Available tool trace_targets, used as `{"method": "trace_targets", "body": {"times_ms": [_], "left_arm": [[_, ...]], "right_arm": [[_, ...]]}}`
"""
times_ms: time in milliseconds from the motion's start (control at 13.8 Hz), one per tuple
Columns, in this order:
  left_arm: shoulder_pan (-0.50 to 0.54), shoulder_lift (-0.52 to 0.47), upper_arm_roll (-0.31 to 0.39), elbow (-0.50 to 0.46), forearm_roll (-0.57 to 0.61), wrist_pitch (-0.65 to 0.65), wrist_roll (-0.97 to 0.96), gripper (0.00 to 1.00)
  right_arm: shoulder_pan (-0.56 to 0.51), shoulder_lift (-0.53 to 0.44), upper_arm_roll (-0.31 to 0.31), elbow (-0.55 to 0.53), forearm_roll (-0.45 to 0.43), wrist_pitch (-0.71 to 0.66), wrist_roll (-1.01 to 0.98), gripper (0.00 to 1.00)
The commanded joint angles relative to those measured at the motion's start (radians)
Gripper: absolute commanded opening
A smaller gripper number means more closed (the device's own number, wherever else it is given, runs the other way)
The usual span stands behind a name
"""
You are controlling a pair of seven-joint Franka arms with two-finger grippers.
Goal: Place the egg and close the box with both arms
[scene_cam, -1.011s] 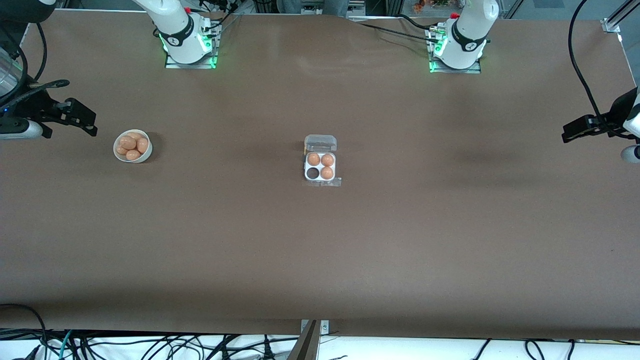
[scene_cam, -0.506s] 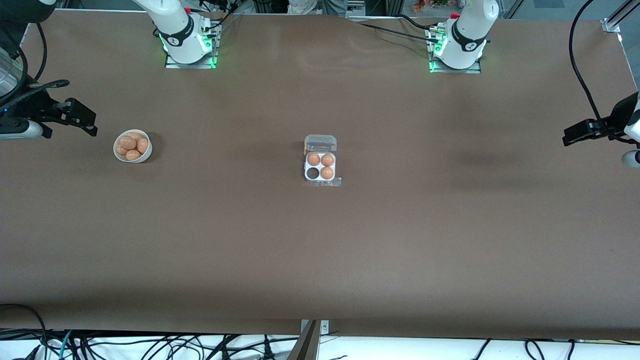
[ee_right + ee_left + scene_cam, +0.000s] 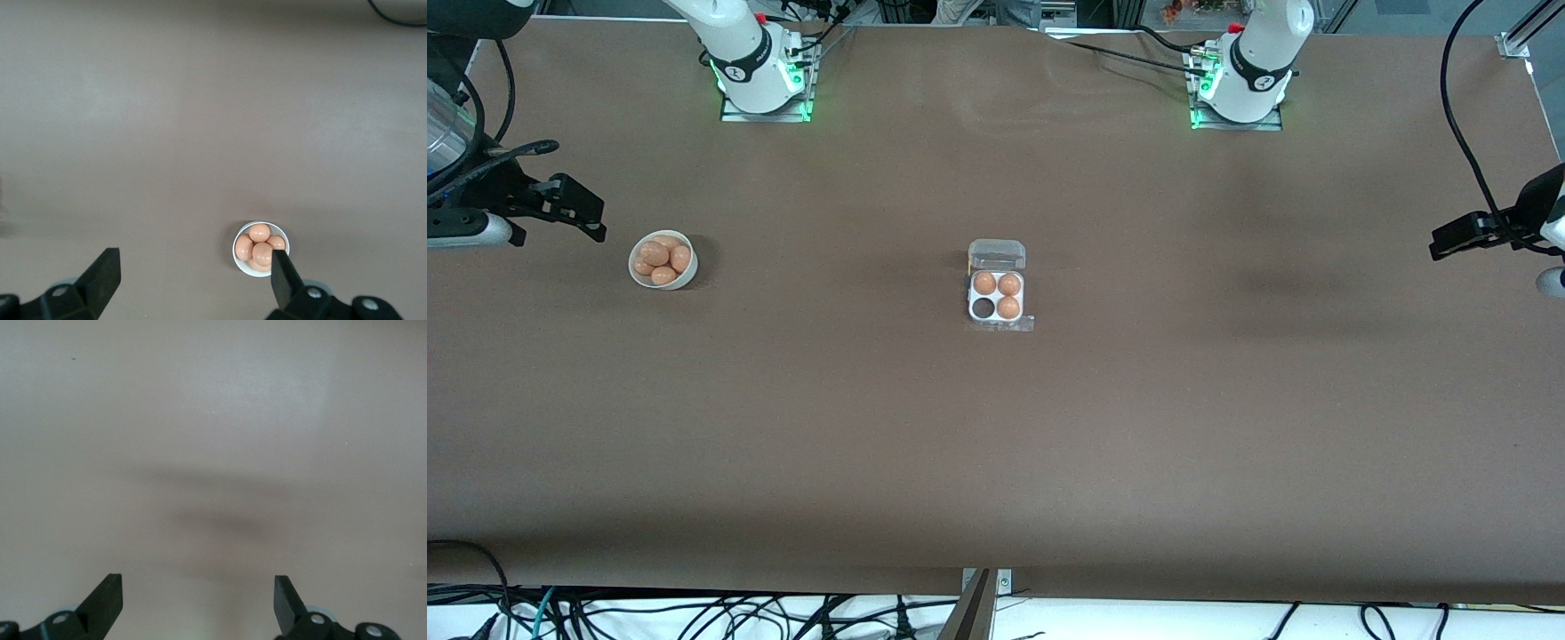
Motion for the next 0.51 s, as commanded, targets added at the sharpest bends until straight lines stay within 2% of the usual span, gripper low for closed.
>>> {"method": "trace_targets", "body": {"times_ms": [0, 433], "left_arm": [[-0.004, 0.016, -0.007, 0.032, 0.010, -0.011, 0.009, 1.00], [0.012, 0.016, -0.001, 0.064, -0.001, -0.011, 0.011, 1.00]], "right_arm": [[-0.005, -0.014, 0.010, -0.009, -0.014, -0.005, 0.008, 1.00], [-0.005, -0.014, 0.010, -0.008, -0.014, -0.005, 0.008, 1.00]]}}
